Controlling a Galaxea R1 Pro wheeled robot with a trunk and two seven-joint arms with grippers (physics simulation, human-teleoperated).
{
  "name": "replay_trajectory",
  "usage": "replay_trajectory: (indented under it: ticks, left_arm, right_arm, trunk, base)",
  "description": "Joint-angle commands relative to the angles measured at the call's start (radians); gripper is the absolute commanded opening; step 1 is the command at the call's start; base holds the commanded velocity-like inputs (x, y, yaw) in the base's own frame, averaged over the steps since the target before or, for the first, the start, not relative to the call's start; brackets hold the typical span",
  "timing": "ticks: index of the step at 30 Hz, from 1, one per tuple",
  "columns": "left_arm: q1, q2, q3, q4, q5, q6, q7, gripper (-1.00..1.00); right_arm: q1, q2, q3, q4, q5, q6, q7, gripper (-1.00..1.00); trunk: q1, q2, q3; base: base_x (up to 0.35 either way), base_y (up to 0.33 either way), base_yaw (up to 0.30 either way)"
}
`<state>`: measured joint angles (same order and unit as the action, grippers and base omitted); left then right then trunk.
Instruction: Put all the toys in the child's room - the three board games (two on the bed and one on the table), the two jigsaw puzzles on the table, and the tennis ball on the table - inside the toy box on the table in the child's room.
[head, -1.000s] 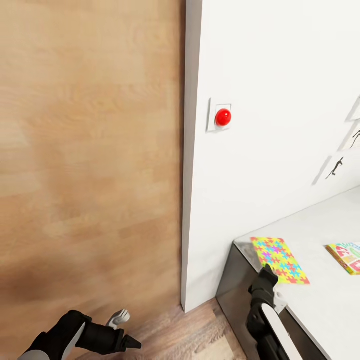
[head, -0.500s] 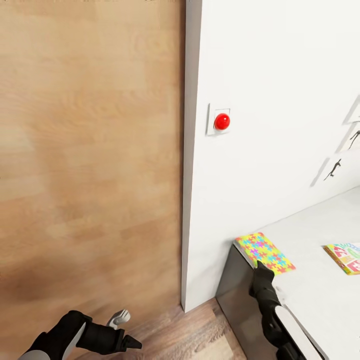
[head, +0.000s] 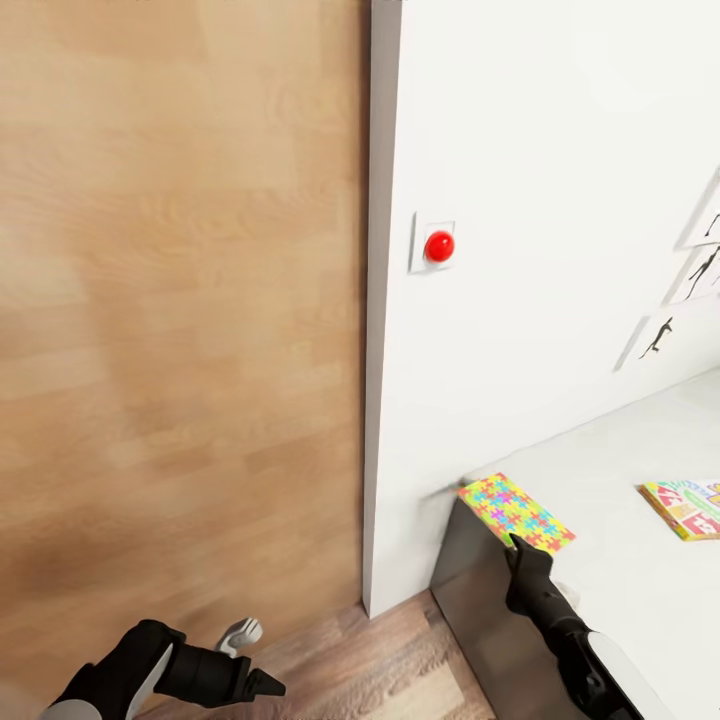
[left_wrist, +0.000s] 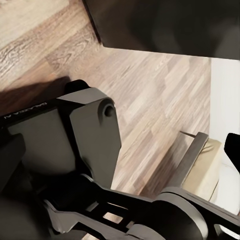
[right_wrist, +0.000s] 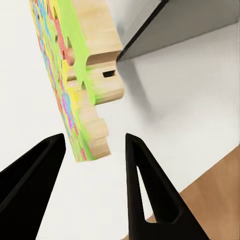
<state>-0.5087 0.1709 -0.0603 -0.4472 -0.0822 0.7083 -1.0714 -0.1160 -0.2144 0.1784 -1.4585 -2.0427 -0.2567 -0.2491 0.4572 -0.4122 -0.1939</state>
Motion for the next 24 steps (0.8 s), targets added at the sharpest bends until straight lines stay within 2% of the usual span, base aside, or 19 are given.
replay_trajectory:
  ticks: [1, 6, 11, 16, 21, 24]
  left_arm:
    - [-0.001, -0.004, -0.001, -0.002, -0.007, 0.007, -0.006, 1.00]
    - [-0.001, -0.017, -0.001, -0.004, -0.008, 0.006, -0.004, 1.00]
    - [-0.001, -0.019, -0.001, -0.004, -0.008, 0.006, -0.005, 1.00]
    - [-0.001, -0.018, -0.001, -0.004, -0.008, 0.007, -0.005, 1.00]
    - [-0.001, -0.018, -0.001, -0.004, -0.008, 0.008, -0.007, 1.00]
    - [-0.001, -0.017, -0.001, -0.004, -0.008, 0.008, -0.007, 1.00]
  right_arm:
    - [-0.001, -0.010, 0.002, -0.001, -0.015, -0.007, -0.001, -1.00]
    - [0.000, -0.025, -0.025, 0.029, -0.055, -0.006, 0.004, -1.00]
    - [0.001, -0.013, -0.094, 0.073, -0.085, -0.005, 0.008, -1.00]
    - [0.002, -0.013, -0.113, 0.089, -0.108, 0.011, 0.011, -1.00]
    - [0.012, -0.014, -0.118, 0.081, -0.139, 0.118, 0.024, -1.00]
    - [0.013, -0.017, -0.118, 0.079, -0.142, 0.174, 0.080, -1.00]
  trunk:
    - [-0.003, 0.005, 0.001]
    - [-0.007, 0.012, 0.004]
    - [-0.007, 0.012, 0.004]
    - [-0.007, 0.012, 0.004]
    - [-0.007, 0.012, 0.004]
    - [-0.007, 0.012, 0.004]
  base:
    - [-0.022, 0.000, 0.000]
    - [-0.007, 0.000, 0.000]
    - [0.000, 0.000, 0.000]
    - [0.000, 0.000, 0.000]
    - [0.000, 0.000, 0.000]
    - [0.000, 0.000, 0.000]
